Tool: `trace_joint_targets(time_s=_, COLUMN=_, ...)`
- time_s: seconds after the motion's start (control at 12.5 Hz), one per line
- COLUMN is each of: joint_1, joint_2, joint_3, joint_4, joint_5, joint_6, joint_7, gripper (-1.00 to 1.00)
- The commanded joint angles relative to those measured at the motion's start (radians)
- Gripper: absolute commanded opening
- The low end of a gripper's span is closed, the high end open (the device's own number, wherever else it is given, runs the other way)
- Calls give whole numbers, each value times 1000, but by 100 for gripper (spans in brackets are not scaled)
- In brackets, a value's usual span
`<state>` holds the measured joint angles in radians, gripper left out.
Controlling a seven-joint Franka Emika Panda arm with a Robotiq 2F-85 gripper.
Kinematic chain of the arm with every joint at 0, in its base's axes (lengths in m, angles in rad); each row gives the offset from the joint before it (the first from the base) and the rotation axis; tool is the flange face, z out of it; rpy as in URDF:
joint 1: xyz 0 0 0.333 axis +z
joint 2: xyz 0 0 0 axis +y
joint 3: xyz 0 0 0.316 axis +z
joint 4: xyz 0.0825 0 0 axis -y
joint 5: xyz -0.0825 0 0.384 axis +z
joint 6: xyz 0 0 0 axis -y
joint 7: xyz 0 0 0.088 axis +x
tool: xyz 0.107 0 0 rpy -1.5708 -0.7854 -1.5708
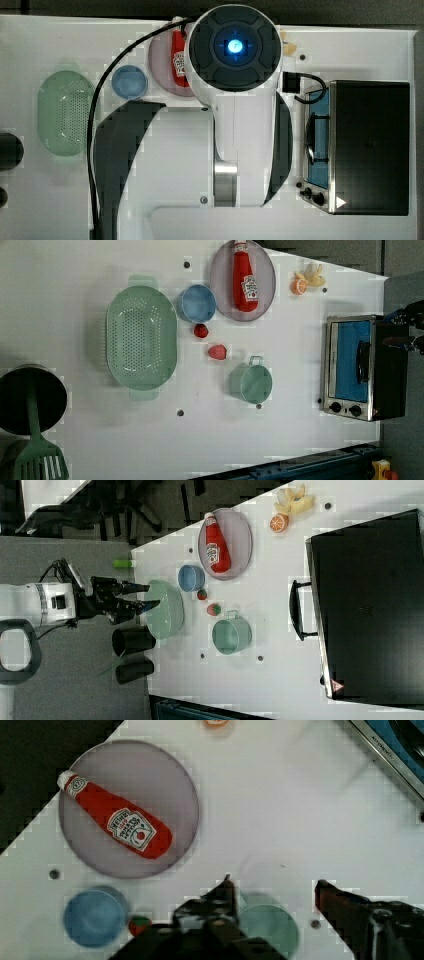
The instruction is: Flap open oven.
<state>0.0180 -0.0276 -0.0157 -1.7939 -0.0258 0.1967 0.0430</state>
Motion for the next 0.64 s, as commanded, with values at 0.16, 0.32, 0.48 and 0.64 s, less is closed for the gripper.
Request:
trace_joint_targets(time_s=0.16, joint_1=-18, joint_2=-302, joint_3=-59, joint_4=-165, joint_5=16, joint_6=-134, joint_7=27, gripper=81)
trace_joint_targets(time_s=0.32, joint_1=-18, joint_2=-302, joint_3=-59, joint_4=-165, joint_5=16, joint_6=-134, joint_7=27, gripper=100)
trace_joint_targets(time_s=0.48, joint_1=-18, joint_2=-302, joint_3=-59, joint_4=-165, joint_5=16, joint_6=-134, joint_7=27, gripper=100)
trace_joint_targets(time_s=0.64, joint_1=-18, joint_2=-302, joint_3=-59, joint_4=-165, joint_5=16, joint_6=-134, joint_7=27, gripper=90)
